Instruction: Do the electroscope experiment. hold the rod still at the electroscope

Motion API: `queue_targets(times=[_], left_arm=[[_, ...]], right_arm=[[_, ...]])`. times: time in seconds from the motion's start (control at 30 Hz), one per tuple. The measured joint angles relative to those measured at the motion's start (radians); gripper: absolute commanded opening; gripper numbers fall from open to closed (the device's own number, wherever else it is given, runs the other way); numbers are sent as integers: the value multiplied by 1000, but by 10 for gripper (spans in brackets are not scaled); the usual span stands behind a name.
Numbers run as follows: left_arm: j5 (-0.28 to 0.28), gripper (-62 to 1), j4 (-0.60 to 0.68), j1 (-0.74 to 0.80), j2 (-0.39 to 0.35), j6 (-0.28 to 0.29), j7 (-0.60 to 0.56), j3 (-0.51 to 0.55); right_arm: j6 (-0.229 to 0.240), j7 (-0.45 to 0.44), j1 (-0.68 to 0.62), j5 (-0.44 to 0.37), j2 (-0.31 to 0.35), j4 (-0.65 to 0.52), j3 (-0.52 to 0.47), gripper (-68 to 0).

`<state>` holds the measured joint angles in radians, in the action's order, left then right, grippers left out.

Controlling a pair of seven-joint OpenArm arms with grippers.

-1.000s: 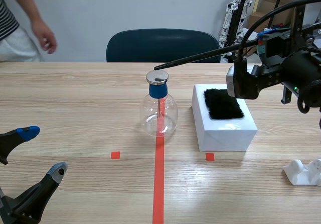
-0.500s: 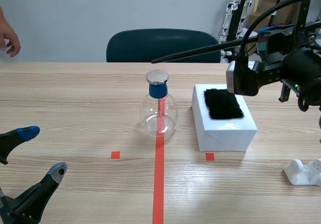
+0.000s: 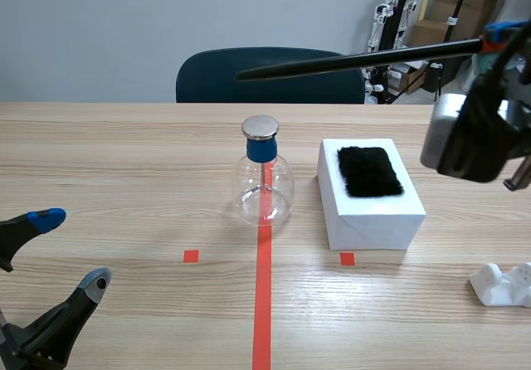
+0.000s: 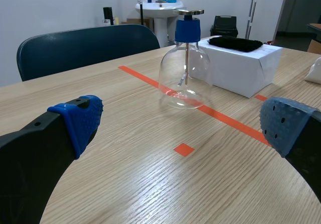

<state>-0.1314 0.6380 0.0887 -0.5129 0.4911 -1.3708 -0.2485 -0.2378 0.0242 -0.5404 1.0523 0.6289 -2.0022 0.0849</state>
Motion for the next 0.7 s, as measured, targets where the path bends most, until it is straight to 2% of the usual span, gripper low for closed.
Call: queue_targets(times=[0.23, 0.3, 0.47, 0.7], left_arm=[[0, 14, 0, 0, 0, 0, 0, 0], [0, 14, 0, 0, 0, 0, 0, 0], [0, 14, 0, 0, 0, 0, 0, 0], [0, 14, 0, 0, 0, 0, 0, 0]], right_arm=[[-200, -16, -247, -114, -23, -24, -140, -573], [-233, -35, -301, -149, -39, -24, -173, -573], [-250, -84, -410, -228, -84, -24, -237, -573], [-259, -262, -530, -326, -153, -24, -287, -573]])
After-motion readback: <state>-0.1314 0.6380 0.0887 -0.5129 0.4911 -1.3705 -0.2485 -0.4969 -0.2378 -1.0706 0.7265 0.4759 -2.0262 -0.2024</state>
